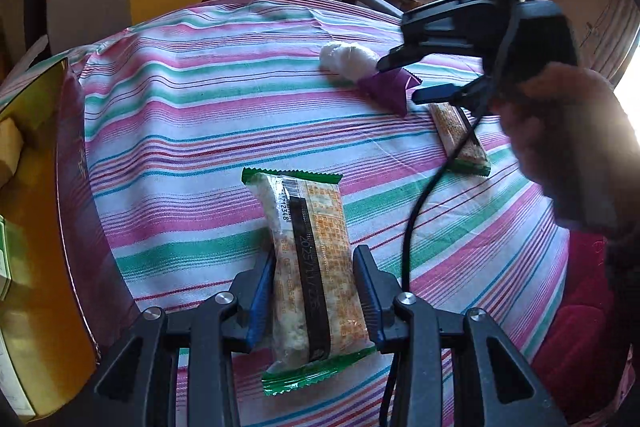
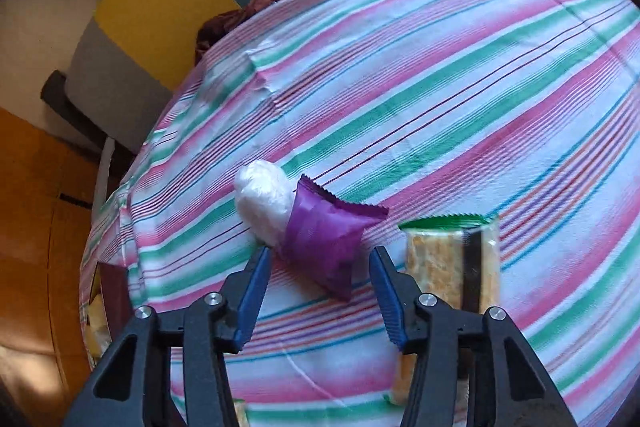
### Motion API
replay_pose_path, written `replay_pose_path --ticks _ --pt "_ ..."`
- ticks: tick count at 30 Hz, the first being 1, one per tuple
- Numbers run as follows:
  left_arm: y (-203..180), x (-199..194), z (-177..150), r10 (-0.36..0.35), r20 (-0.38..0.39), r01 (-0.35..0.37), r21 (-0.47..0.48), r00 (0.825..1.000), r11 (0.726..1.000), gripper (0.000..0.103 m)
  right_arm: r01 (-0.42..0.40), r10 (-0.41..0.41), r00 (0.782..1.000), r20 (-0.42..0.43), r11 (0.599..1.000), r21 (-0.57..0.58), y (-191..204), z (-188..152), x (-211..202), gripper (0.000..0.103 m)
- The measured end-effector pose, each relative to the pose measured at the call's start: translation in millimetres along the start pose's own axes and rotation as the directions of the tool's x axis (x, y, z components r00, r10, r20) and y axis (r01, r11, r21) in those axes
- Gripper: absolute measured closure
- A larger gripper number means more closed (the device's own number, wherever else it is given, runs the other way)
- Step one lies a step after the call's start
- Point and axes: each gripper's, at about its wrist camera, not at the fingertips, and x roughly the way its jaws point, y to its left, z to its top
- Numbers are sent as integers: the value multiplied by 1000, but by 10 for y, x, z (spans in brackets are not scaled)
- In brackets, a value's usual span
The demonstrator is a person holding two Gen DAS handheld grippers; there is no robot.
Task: Organize objects
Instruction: 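Grasp the purple packet with the right tool while the left tool holds the cracker bar, then carry the cracker bar into the gold tray and open the left tool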
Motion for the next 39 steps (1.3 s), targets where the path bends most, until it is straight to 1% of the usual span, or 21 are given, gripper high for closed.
replay_pose_path --ticks 1,3,5,6,7,8,10,12,14,18,19,21,24,27,28,33,39 --pt "3 1 -2 -3 2 3 -1 1000 1000 64 28 -28 1000 -1 1000 0 11 33 63 50" --pt "13 0 -11 -9 6 9 -4 1000 1000 64 48 -48 999 -7 999 -13 39 81 162 49" --pt "17 -5 -22 -12 9 12 0 1000 1000 64 90 -89 996 12 994 -70 125 107 202 50" --pt "9 -10 -26 -11 11 11 2 1000 1000 64 114 -113 993 14 988 -106 169 102 215 58" --pt "9 -9 -31 -11 13 11 3 1000 1000 64 135 -134 991 16 979 -151 215 85 225 61" --pt "6 -12 -35 -11 15 11 3 1000 1000 64 136 -136 991 13 975 -179 235 59 225 62" --pt "-2 -13 -42 -11 19 11 4 1000 1000 64 134 -139 990 -7 962 -240 275 -20 204 68" --pt "1 -11 -44 -12 20 11 2 1000 1000 64 133 -150 988 -37 945 -300 310 -139 176 69" --pt "5 -9 -45 -12 23 12 2 1000 1000 64 131 -164 985 -59 919 -371 367 -317 144 70" --pt "11 -5 -36 -8 26 8 10 1000 1000 65 96 -150 984 -98 903 -419 387 -620 47 70" --pt "12 -13 -28 -4 23 4 7 1000 1000 67 88 -145 985 -97 894 -438 396 -700 27 70" --pt "6 -55 -27 6 27 -6 9 1000 1000 69 107 -159 985 -68 870 -481 434 -796 15 71" --pt "-3 -171 -51 11 46 -12 10 999 1000 69 109 -157 986 -54 858 -503 444 -813 53 71" --pt "9 -321 -60 12 76 -13 14 997 1000 69 141 -184 983 -23 825 -547 474 -870 66 72" --pt "14 -370 -63 11 86 -12 11 996 1000 70 148 -188 982 -16 820 -553 474 -883 64 72" --pt "74 -674 -68 42 140 -42 -1 989 999 70 160 -198 980 -4 805 -572 479 -904 79 72" --pt "232 -1013 -77 108 206 -102 -40 973 994 70 168 -204 979 3 796 -582 572 -901 203 72"
